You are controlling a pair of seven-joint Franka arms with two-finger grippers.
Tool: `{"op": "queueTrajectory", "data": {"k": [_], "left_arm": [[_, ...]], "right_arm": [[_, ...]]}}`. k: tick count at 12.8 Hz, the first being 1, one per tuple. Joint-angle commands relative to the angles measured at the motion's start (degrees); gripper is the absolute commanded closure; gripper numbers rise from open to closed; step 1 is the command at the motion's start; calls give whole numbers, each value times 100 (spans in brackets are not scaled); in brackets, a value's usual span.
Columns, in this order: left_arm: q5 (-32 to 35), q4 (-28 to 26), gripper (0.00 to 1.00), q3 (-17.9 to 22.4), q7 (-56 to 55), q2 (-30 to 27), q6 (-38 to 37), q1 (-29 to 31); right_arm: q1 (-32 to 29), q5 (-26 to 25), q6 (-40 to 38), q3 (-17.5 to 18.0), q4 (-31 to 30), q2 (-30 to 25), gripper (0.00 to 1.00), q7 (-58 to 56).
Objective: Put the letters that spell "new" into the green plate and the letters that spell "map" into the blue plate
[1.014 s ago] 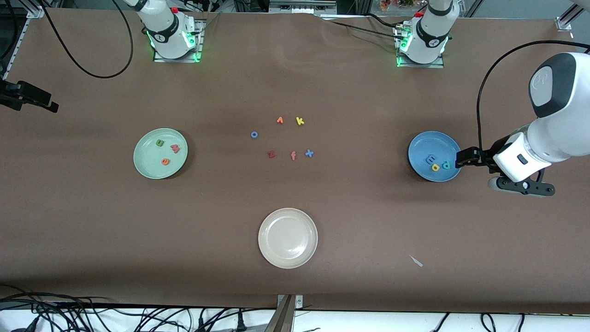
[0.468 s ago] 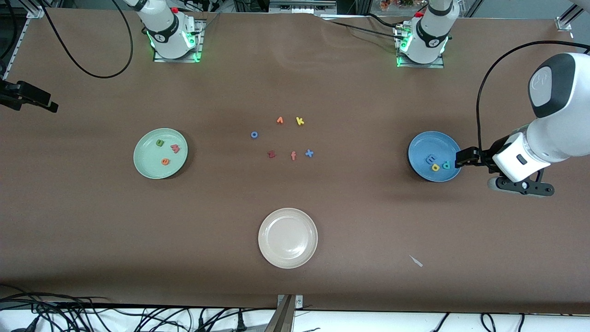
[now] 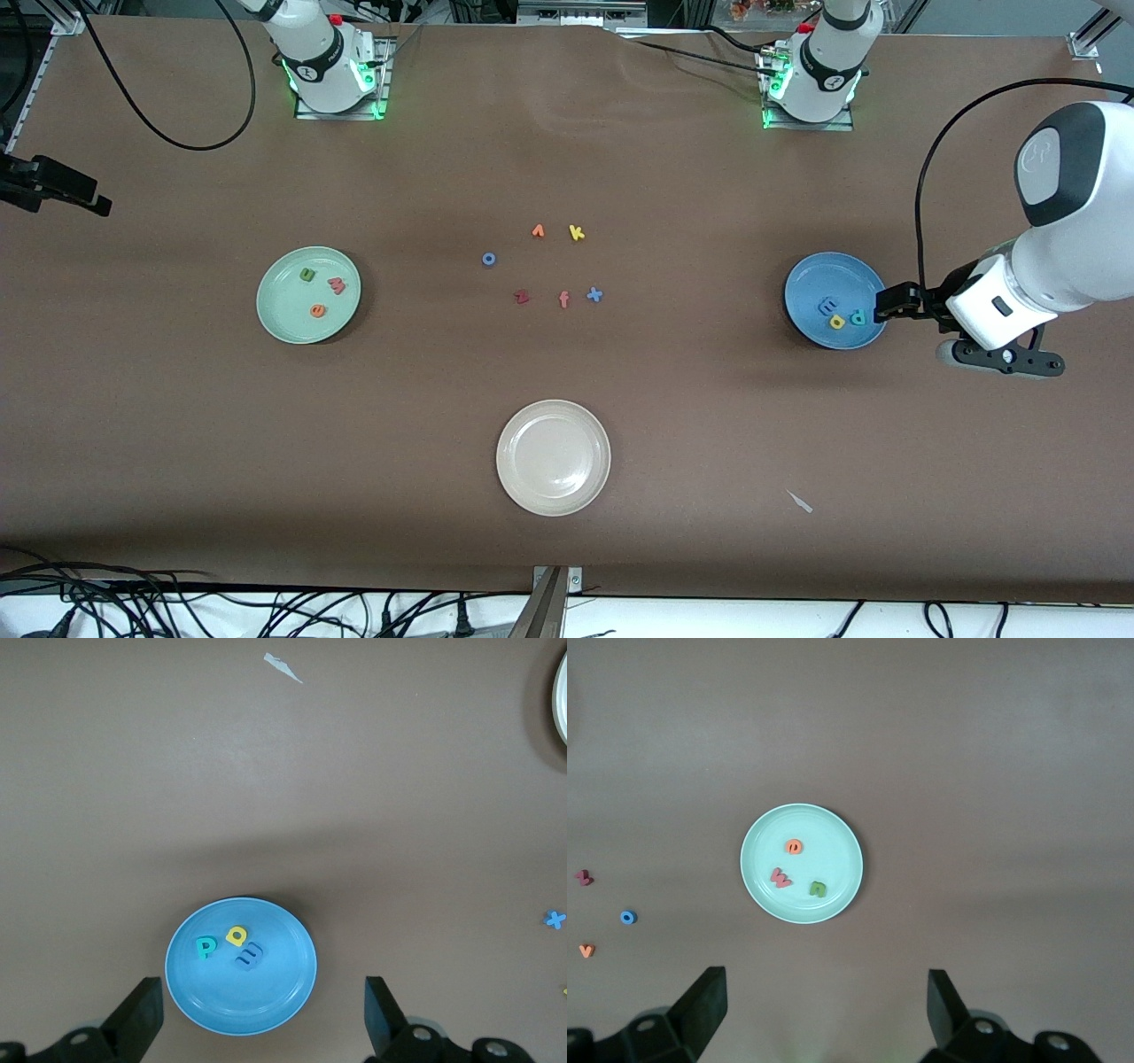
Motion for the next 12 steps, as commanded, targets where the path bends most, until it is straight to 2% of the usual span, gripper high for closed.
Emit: {"op": "queueTrajectory", "data": {"k": [1,4,12], "left_arm": [[-141,-62,0,35,137,-63,-33,-21],[-141,-71,0,35,137,-71,-25,-21],[-141,-62,0,44,137,-71,-34,-21]], "right_arm": [[-46,98,-70,-16,90,46,0,-46],[-55,98,-78,-130,73,63,0,-54],[-29,11,-69,-95,99,37,0,-415]]}}
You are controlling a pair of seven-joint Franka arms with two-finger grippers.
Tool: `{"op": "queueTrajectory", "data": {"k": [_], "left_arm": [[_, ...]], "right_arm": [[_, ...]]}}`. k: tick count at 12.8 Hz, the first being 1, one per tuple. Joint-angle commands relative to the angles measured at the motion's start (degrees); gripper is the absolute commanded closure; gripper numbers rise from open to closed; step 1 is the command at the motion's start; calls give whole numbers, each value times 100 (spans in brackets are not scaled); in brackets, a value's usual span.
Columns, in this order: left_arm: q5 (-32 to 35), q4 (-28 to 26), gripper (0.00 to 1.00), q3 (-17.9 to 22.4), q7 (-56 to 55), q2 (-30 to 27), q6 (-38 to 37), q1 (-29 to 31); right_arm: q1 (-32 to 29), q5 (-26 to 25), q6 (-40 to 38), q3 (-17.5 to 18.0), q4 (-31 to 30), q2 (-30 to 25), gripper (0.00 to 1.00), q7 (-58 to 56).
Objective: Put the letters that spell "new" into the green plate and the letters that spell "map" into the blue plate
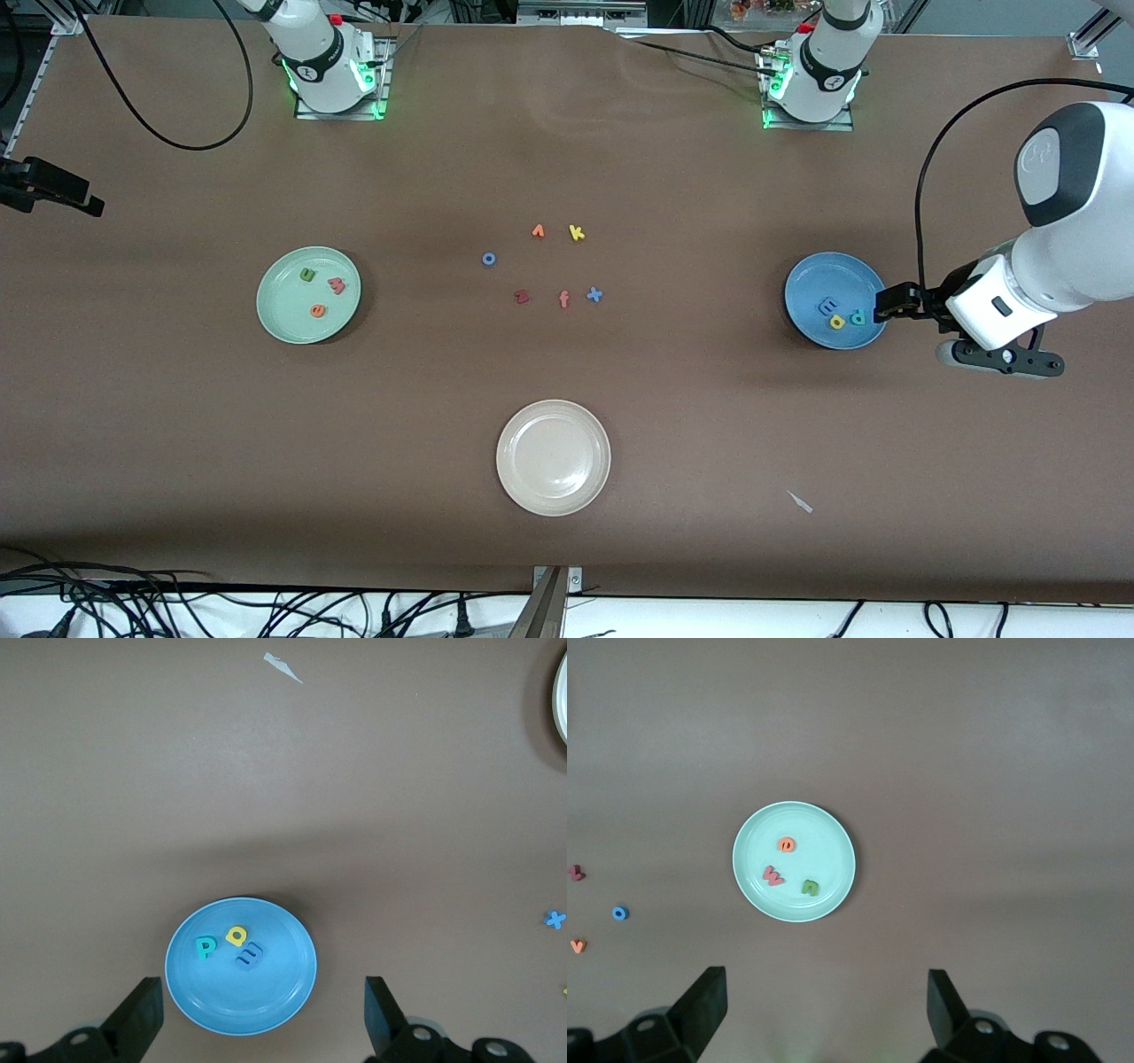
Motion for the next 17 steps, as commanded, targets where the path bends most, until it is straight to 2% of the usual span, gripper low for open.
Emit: {"op": "queueTrajectory", "data": {"k": [1,4,6,9,13,17], "left_arm": [[-141,-70,0,36,137,-64,-25,-21],[-141,-70,0,35,120,-73,-25,-21],[-141,-70,0,35,128,-55,-25,-30],[-141,-62,0,36,137,-38,-25,-21],[-124,-53,0,44,146,-47,-25,-21],[-115,-26,0,53,339,-55,-34,-12]], "right_arm": [[11,2,-97,86,125,-8,0,-164],[64,-182,-97,717,239,-26,0,46],[64,-191,-106,1017,239,-35,0,668],[64,-182,-115,1080,248,-26,0,697],[29,-217,-115,870,239,-26,0,548],[29,-393,-115,869,239,-35,0,557]]}}
